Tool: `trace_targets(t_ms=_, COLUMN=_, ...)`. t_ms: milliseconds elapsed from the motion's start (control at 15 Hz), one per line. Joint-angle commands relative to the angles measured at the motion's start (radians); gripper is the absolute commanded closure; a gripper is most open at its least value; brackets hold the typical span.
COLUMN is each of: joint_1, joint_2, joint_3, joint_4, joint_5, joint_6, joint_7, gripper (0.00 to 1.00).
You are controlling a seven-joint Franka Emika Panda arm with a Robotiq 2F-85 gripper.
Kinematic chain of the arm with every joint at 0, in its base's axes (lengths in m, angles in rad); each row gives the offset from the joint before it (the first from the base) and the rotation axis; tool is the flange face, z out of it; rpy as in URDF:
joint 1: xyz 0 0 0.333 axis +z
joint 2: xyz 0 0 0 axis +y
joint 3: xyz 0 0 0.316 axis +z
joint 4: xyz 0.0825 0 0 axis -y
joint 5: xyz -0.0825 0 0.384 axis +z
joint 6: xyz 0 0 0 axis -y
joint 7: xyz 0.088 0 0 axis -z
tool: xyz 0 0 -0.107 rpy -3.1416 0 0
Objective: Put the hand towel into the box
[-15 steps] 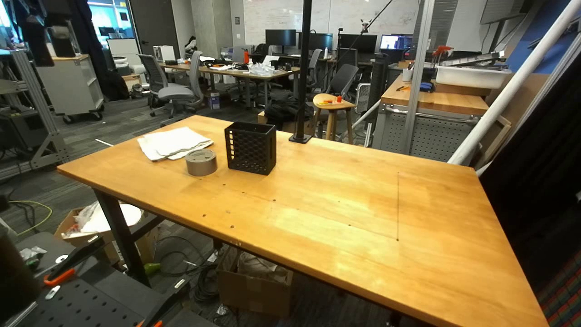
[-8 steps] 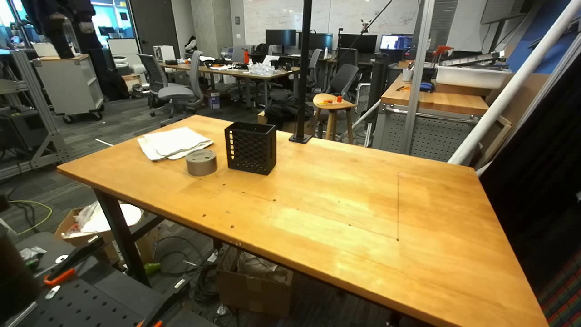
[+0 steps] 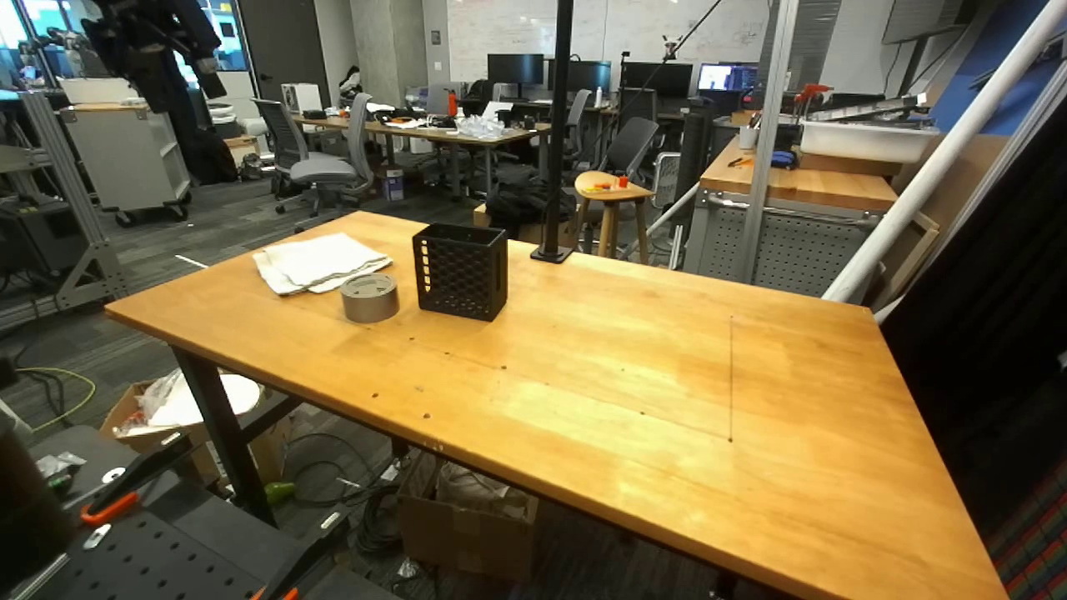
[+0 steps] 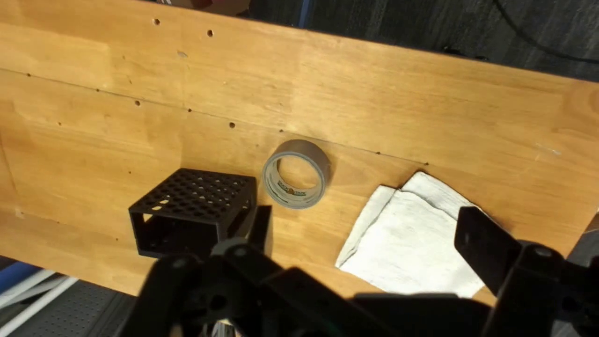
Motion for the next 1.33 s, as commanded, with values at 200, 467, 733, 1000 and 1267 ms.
trace_targets(t_ms=200, joint_1=0.049, joint_2=0.265, joint_3=0.002, joint_4=0.173, joint_5=-0.142, joint_6=0.072, joint_7=0.017, gripper=0.0)
trace_targets(t_ms=467, joint_1=0.088, joint_2=0.407, joint_3=-0.025, joint_4=0.269, joint_5=-0.233, joint_6=0.111, joint_7=-0.02, gripper=0.0)
trace_targets(t_ms=733, joint_1=0.136, joint_2=0.521, joint_3=-0.069, joint_4=0.364, joint_5=-0.292, joint_6=0.12, joint_7=-0.05, gripper=0.0)
trace_targets(t_ms=1000, joint_1=0.177, joint_2=0.596, joint_3=-0.118, joint_4=0.438, joint_5=-0.291, joint_6=0.093, joint_7=-0.098, gripper=0.0)
trace_targets(t_ms=1267, joint_1=0.209, joint_2=0.686, joint_3=-0.157, joint_4=0.528, joint_5=-0.289, joint_6=0.083, joint_7=-0.153, gripper=0.0)
